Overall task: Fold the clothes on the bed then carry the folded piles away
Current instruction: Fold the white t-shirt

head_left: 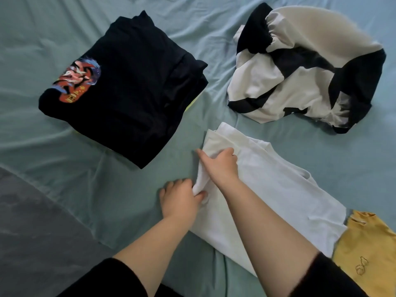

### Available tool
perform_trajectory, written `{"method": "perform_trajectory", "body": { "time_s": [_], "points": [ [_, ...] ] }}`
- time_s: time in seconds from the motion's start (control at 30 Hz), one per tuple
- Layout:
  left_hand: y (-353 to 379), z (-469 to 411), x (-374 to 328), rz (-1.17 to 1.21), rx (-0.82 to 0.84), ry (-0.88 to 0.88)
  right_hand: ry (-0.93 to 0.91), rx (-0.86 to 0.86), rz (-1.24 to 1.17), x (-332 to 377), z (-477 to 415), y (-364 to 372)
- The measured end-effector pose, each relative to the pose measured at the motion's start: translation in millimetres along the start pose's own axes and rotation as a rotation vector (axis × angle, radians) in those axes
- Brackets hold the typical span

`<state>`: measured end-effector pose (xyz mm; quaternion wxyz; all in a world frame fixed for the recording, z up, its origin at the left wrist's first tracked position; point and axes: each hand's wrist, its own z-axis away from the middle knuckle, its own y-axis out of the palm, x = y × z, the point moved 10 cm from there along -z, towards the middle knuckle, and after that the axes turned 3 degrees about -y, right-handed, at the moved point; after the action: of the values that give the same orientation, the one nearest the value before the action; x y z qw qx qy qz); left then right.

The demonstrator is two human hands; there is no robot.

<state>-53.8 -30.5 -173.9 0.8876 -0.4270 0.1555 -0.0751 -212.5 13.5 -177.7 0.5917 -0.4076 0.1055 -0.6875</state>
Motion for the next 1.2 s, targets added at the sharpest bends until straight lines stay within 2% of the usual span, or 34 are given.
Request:
{"method": "perform_trajectory", "body": {
  "time_s": [0.1, 0.17, 0.3, 0.37, 0.43, 0.53, 0.6, 0.77, 1.0, 1.2],
  "points": [
    [6, 3, -3, 0.058, 0.018, 0.028, 0.011, -0.053, 0.153, 8, -6, 1],
    [9, 2, 1, 0.147, 0.058, 0.002, -0.018, -0.084, 0.108, 7, -10, -11],
    [-2, -1, 11, 0.322, 0.102, -0.032, 0.004, -0.074, -0.243, -3, -9, -26],
    [-23, -3, 20, 0.339, 0.048, -0.020, 0.003, -0.048, -0.373, 9, -6, -18],
    [-50, -7, 36, 0.355, -0.053, -0.032, -0.008, 0.054, -0.514, 37, -7, 4],
    [-81, -8, 53, 0.291, -0.162, -0.033, 0.007, 0.210, -0.648, 67, -3, 36],
    [-81, -2, 47, 0.221, -0.144, 0.007, 0.048, 0.224, -0.704, 61, 1, 41],
    [-35, 43, -11, 0.126, 0.002, 0.186, 0.117, 0.087, -0.930, -12, 16, -10],
    [45, 129, -107, 0.110, 0.193, 0.386, 0.047, -0.073, -0.799, -142, 48, -122],
    [114, 165, -154, 0.026, 0.282, 0.445, 0.129, -0.159, -0.745, -228, 39, -151]
  ]
}}
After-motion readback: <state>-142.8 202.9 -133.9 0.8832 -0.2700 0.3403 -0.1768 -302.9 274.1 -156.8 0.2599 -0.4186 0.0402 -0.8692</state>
